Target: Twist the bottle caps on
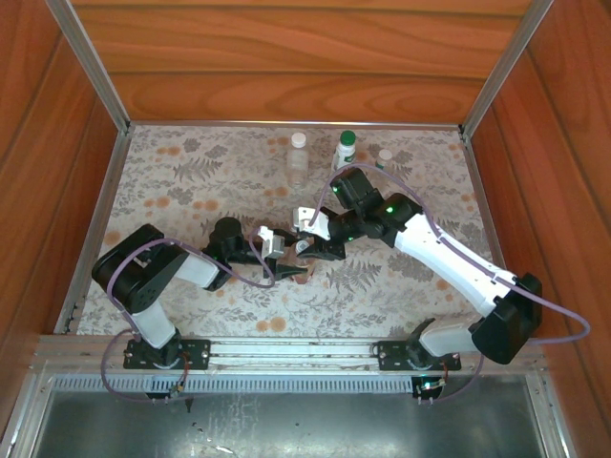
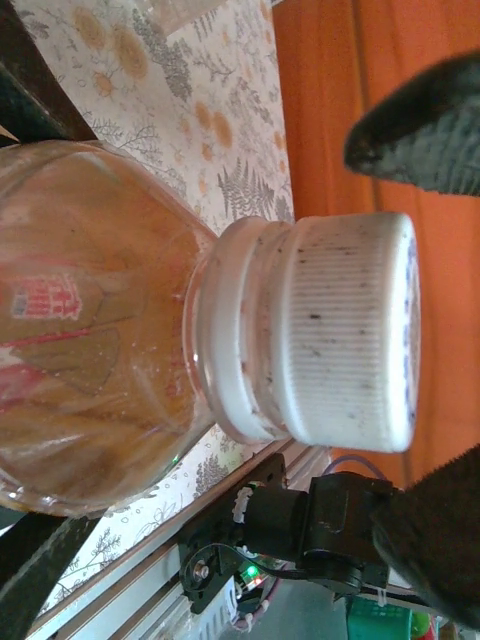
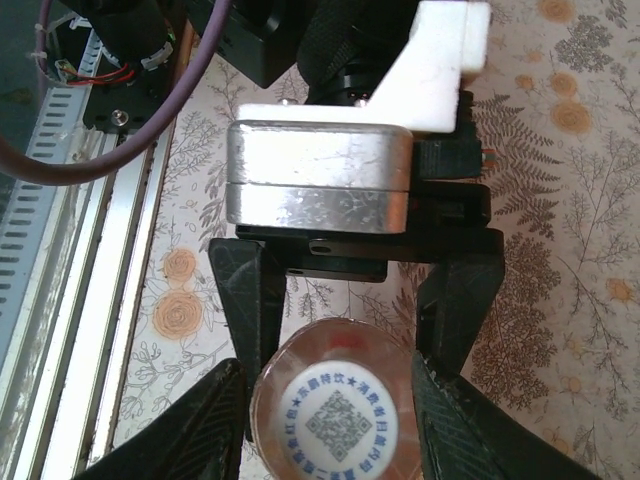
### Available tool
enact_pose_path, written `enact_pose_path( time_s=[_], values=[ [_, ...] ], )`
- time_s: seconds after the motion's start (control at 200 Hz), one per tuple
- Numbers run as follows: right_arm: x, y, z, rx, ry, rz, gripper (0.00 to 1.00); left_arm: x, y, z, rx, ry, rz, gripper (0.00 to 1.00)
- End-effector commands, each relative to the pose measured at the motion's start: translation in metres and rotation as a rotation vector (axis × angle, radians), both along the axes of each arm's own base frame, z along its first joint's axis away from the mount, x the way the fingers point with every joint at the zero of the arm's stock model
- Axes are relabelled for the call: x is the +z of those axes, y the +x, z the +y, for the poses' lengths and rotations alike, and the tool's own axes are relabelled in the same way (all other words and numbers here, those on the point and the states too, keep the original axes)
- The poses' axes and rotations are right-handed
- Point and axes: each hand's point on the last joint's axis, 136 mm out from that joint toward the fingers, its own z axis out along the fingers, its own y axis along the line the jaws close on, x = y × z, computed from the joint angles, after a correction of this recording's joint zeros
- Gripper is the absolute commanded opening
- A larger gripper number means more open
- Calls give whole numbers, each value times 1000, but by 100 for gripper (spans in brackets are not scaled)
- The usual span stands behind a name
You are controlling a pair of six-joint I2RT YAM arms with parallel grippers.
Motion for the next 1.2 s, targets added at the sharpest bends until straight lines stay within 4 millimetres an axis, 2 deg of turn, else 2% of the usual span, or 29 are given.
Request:
enact_pose_path(
  time_s=[0.0,0.155,0.33,0.41,0.555,0.63,0.68,0.74,0.829,0.889,0.994,1.069,1.129,1.194],
  values=[
    [7,6,1,4,25,-13,46,13,-4,1,-25,-32,-27,67],
    [7,6,1,0,31,7,40,15,-3,1,-20,-34,-27,66],
    [4,6,0,0,22,11,42,19,-3,2,-16,-42,-35,67],
    [4,6,0,-1,21,18,39,20,-2,1,-12,-43,-36,67],
    [6,10,1,-21,23,18,25,22,5,1,21,-46,-32,66],
    [9,18,3,-74,40,10,15,24,16,0,82,-47,-35,66],
    [8,26,4,-153,49,28,6,26,26,-1,135,-50,-42,67],
    [8,50,6,-323,75,30,0,30,49,0,261,-56,-42,67],
    [8,92,-1,-658,123,65,0,39,86,2,462,-75,-57,66],
    [2,111,-8,-879,142,138,0,47,106,4,566,-90,-70,66],
    [-7,129,-22,-1230,153,207,0,53,137,8,751,-97,-117,66],
    [-18,131,-33,-1450,166,309,0,56,150,11,857,-90,-152,66],
    [-21,130,-29,-1462,161,343,1,58,152,10,878,-91,-166,66],
    [-14,127,-21,-1388,166,340,8,59,150,12,877,-93,-162,66]
  ],
)
